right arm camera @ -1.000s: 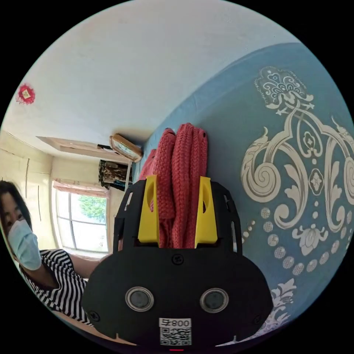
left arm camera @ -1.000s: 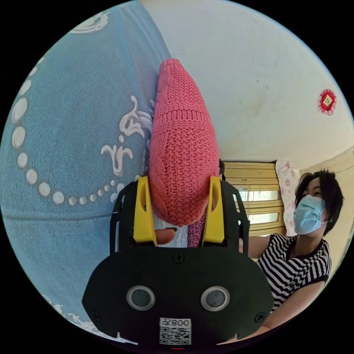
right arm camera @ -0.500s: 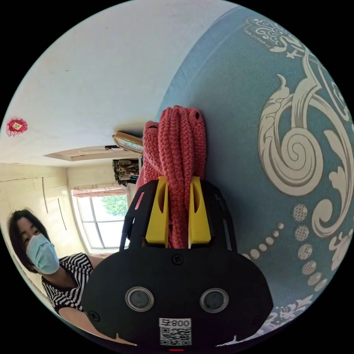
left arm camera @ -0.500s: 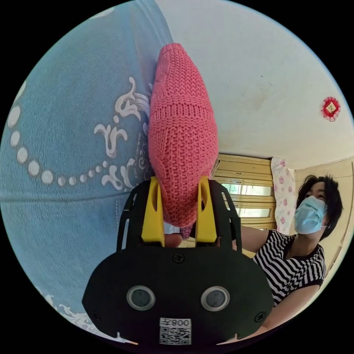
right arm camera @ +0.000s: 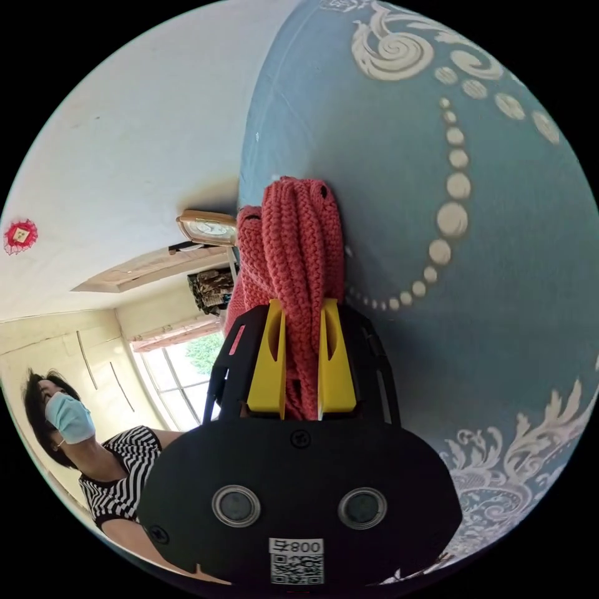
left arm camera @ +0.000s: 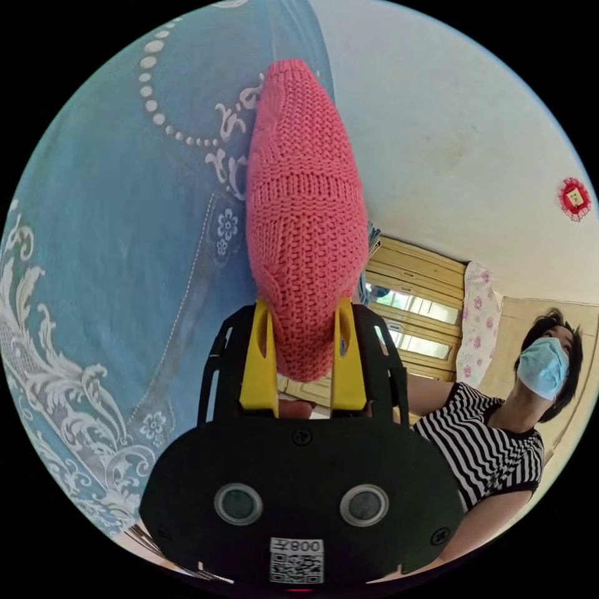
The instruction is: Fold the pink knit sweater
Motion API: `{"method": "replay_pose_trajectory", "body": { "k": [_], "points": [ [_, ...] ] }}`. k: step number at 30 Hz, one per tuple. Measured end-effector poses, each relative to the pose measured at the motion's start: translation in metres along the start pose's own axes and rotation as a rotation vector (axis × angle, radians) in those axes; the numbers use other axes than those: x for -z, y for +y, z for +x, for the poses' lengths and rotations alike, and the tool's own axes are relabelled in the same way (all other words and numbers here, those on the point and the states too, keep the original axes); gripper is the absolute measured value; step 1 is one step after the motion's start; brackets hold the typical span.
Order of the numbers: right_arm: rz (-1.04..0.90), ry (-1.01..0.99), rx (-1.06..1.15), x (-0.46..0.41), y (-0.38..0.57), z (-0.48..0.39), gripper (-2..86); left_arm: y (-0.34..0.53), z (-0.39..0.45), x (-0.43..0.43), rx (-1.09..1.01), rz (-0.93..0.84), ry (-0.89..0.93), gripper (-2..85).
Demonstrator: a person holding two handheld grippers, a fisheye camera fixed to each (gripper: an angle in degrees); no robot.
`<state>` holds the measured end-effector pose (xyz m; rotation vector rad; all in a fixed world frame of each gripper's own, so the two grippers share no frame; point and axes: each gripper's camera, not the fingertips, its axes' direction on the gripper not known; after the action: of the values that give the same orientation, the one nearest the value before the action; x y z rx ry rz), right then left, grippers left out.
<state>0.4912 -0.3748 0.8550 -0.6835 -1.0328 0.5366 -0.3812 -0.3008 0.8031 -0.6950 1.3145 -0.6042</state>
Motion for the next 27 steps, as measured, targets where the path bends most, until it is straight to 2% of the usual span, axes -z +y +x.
{"method": "replay_pose_trajectory", "body": {
  "k": [15,22,27],
  "points": [
    [0.021,-0.028,-0.189,0.023,0.087,0.020,8.8,0.036,0.038,-0.025,0.064,-0.135,-0.031,14.1],
    [0.002,-0.089,-0.167,0.058,0.082,0.015,8.7,0.030,0.070,-0.053,0.047,-0.128,-0.034,14.1],
    [-0.039,-0.146,-0.117,0.106,0.055,-0.005,8.5,0.014,0.123,-0.089,0.004,-0.082,-0.039,14.0]
  ]
}}
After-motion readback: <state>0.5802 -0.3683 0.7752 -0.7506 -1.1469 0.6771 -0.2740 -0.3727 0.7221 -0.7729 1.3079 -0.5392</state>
